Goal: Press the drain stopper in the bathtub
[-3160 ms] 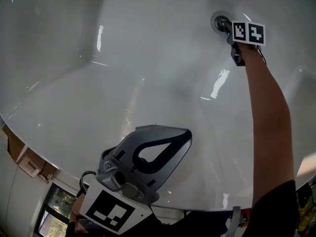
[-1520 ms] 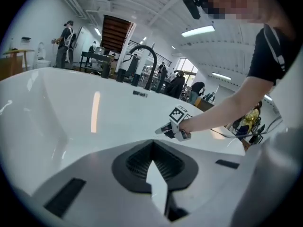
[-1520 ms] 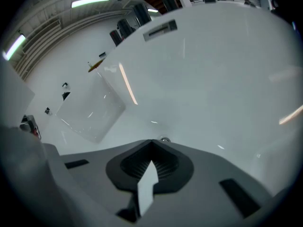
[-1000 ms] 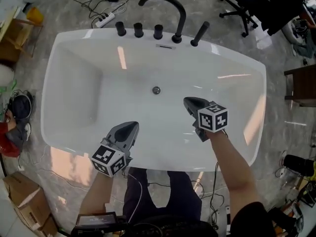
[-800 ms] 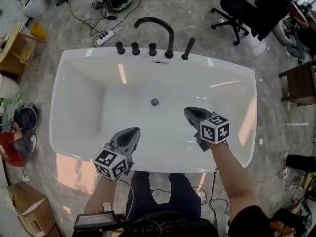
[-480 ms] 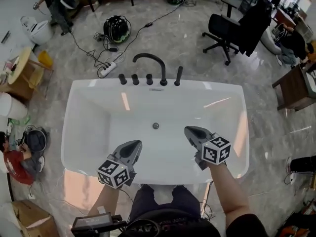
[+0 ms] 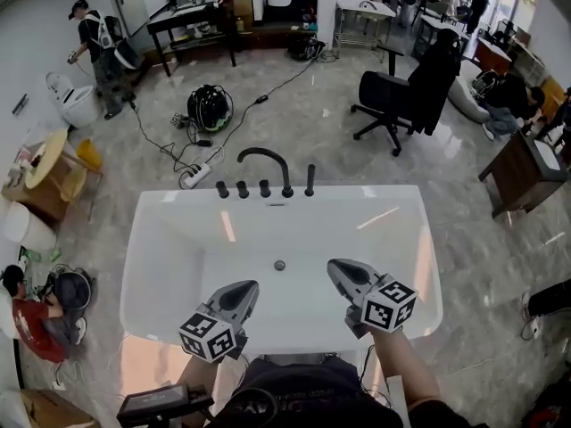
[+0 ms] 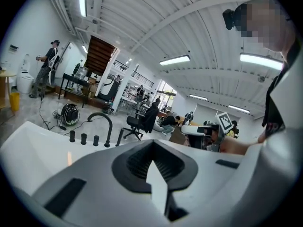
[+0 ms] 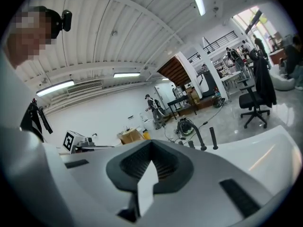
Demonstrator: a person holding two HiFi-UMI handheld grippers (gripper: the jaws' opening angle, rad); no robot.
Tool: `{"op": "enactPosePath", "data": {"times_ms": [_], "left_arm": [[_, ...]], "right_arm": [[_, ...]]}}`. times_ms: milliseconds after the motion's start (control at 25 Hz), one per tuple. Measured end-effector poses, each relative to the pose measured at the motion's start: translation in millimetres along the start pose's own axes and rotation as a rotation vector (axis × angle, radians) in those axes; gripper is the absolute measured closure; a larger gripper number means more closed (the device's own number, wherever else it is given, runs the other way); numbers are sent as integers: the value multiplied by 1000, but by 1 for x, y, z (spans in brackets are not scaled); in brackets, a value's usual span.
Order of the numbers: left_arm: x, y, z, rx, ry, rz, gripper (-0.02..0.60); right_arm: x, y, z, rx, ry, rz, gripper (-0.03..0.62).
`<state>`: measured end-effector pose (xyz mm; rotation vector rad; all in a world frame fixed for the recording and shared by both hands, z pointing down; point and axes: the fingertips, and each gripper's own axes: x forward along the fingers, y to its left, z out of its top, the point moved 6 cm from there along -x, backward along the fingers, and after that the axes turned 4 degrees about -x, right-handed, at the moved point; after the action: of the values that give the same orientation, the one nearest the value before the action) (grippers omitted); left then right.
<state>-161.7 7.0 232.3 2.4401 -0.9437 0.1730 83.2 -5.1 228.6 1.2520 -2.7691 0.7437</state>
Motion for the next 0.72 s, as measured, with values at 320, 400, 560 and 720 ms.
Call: {"op": "enactPosePath", "data": {"times_ms": [320, 400, 560, 720], "left_arm": [[-11, -34, 13, 50, -32, -52, 574], [-15, -41, 13, 50, -18, -65, 574], [-19, -60, 2, 44, 27, -95, 574], [-19, -79, -7, 47, 43, -128, 574]], "right_arm": [[-35, 39, 7, -30, -68, 13, 579], [-40, 52, 6, -33, -72, 21, 578], [-58, 73, -2, -18, -69, 28, 579], [-77, 84, -12, -6, -66, 32, 578]]}}
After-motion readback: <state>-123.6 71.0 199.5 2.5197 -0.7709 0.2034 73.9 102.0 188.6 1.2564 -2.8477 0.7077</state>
